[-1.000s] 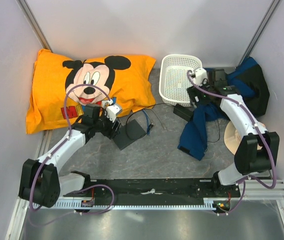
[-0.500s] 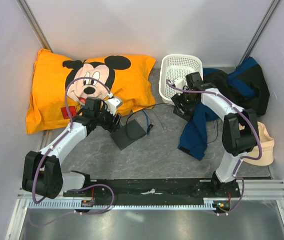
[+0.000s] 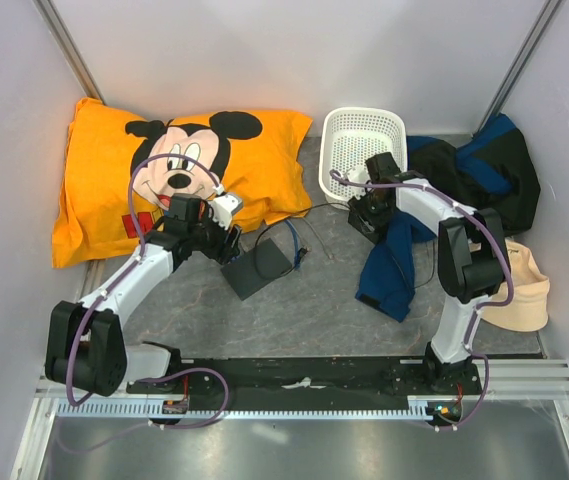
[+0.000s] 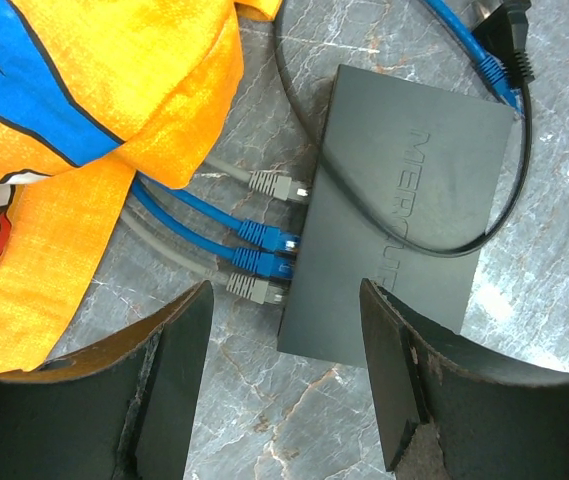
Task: Pull the plug from the switch port
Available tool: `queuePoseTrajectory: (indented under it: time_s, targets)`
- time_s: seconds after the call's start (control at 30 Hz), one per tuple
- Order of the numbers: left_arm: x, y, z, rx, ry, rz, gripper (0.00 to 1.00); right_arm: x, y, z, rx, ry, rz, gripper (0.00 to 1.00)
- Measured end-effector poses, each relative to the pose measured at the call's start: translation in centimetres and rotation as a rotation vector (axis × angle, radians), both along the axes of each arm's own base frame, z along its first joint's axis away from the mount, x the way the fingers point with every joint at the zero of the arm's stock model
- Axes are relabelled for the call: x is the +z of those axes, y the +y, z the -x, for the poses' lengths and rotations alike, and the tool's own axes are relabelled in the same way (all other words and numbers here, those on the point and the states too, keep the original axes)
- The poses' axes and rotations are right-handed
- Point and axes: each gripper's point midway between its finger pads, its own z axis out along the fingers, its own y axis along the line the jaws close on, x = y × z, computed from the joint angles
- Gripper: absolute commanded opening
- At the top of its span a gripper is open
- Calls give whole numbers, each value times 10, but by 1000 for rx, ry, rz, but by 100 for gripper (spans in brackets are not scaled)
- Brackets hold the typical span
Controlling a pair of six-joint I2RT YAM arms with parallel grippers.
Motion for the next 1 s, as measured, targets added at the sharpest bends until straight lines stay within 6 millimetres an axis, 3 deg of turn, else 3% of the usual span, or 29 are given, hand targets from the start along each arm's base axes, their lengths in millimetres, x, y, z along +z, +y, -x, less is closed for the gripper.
queuePoseTrajectory:
  time_s: [0.03,0.13,0.2,0.27,0.37,0.5,0.57,0.67,0.8,0.87,1.0]
  targets:
    - [-1,0,0,2,2,-1,68,0,1,-1,-2,-2,-2,20]
    - [-4,2,-1,8,9,-7,68,3,5,0,-6,-3,-27,13]
    - [-4,3,-2,10,8,-7,68,15,10,2,3,-19,-58,10]
    - [-3,3,-3,11,2,-5,68,40,15,4,5,-59,-102,7]
    - [-1,2,-5,14,-7,2,68,102,20,8,4,-192,-175,0]
    - [2,-1,-5,22,-13,29,68,220,17,18,0,-475,-259,0]
    - [6,-4,-3,24,-19,50,68,266,7,28,-22,-597,-265,0]
    - [17,-5,0,32,-48,82,69,307,-19,45,-103,-716,-242,0]
    - [37,-8,5,34,-113,130,70,309,-75,55,-303,-719,-144,0]
    - [43,-8,8,35,-142,145,70,296,-101,60,-387,-687,-69,0]
    - [47,-6,18,40,-170,162,70,246,-139,75,-503,-573,55,0]
